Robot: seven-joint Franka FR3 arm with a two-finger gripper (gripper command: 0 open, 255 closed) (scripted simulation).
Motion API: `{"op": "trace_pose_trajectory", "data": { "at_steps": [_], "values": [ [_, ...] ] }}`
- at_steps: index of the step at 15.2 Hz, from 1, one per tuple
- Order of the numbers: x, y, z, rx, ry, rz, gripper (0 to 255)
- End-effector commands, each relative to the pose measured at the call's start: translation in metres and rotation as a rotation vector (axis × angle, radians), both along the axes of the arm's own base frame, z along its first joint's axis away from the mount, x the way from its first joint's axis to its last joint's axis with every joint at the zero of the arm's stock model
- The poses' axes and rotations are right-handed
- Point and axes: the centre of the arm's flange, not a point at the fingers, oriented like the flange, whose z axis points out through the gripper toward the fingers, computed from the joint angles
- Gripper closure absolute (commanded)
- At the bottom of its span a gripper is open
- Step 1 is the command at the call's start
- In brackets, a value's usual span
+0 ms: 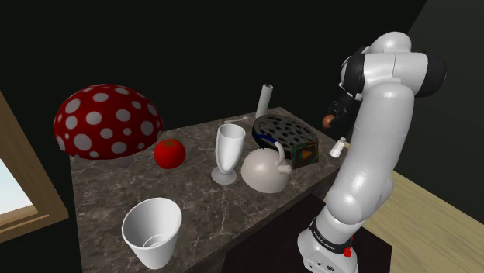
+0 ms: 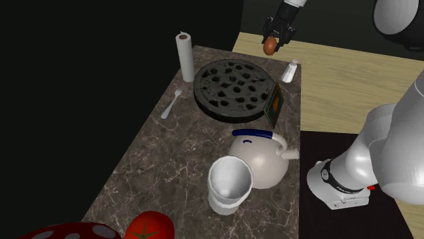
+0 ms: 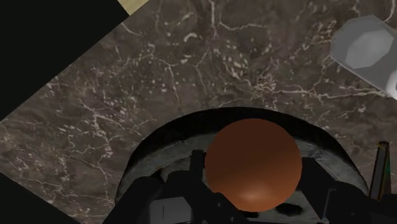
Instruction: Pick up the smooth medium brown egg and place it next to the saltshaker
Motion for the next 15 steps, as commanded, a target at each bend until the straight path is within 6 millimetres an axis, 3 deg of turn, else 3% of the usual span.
{"op": "trace_pose_trajectory", "data": {
  "at_steps": [1,15],
  "values": [
    [0.000,-0.001,-0.011,0.000,0.000,0.000,255],
    [0.000,-0.001,-0.085,0.000,0.000,0.000,255]
  ]
}}
